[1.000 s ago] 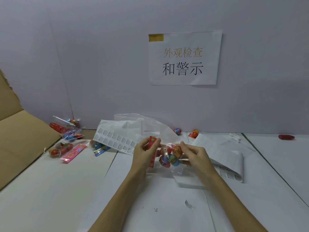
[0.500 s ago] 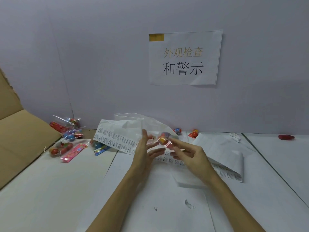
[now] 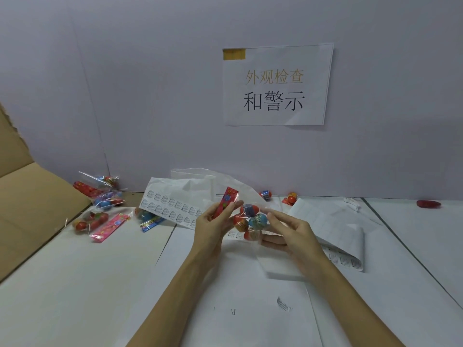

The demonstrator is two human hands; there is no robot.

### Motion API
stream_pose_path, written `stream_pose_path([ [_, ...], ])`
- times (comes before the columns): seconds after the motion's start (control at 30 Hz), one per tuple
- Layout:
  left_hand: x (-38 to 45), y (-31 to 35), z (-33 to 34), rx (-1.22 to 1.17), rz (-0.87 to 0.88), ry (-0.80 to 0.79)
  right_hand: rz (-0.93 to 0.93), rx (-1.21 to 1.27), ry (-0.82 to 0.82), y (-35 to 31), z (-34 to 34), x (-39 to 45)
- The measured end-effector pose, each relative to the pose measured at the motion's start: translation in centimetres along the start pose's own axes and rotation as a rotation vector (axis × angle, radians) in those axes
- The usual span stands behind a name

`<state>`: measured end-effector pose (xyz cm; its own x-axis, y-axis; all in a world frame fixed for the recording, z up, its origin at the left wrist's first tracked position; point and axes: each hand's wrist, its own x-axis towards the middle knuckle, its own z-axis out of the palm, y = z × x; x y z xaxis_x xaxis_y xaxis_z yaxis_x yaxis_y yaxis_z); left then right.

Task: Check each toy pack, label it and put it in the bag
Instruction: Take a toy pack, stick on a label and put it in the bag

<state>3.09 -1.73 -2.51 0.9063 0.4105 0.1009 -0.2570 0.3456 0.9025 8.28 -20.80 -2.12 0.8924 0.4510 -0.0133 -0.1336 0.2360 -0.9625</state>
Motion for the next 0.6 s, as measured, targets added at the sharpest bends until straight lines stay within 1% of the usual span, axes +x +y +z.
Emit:
stream_pose_path([
  [0.07,0.0,0.1,-0.2,-0.011,0.009,0.009,0.039,0.084,0.039,0.2,-0.2,0.3],
  [0.13,0.0,0.1,-0.1,-0.009,0.014,0.016,0.067,0.111,0.054,0.1,-0.2,0.3],
  [0.2,0.0,-0.3,0.0,0.043,0.042,0.041,0.079,0.139,0.056,0.0,-0.2,0.3],
  [0.23,-0.1,-0.4,0.1,0.126,0.089,0.082,0.083,0.155,0.069,-0.1,-0.2,0.2],
  [0.27,-0.1,-0.6,0.1,0.261,0.166,0.143,0.078,0.164,0.088,-0.1,-0.1,0.1],
  [0.33,-0.2,-1.0,0.1,0.591,0.364,0.259,0.021,0.131,0.141,0.2,0.1,0.0],
  [0.37,-0.2,-1.2,0.1,0.699,0.442,0.281,-0.029,0.090,0.166,0.3,0.2,-0.1],
  [0.4,-0.2,-1.3,0.2,0.738,0.465,0.264,-0.093,0.041,0.172,0.4,0.5,-0.1],
  [0.43,-0.4,-1.3,0.4,0.698,0.413,0.212,-0.171,-0.023,0.147,0.4,0.7,-0.2],
  [0.47,-0.6,-1.2,0.8,0.600,0.296,0.143,-0.260,-0.120,0.089,0.5,0.8,-0.3],
  [0.53,-0.9,-1.1,1.5,0.337,0.043,0.009,-0.461,-0.457,-0.046,0.9,1.1,-0.5],
  [0.57,-1.0,-1.0,1.6,0.241,-0.015,-0.016,-0.551,-0.643,-0.077,1.2,1.2,-0.6],
  [0.6,-0.9,-1.0,1.5,0.169,-0.036,-0.011,-0.615,-0.774,-0.087,1.6,1.3,-0.5],
])
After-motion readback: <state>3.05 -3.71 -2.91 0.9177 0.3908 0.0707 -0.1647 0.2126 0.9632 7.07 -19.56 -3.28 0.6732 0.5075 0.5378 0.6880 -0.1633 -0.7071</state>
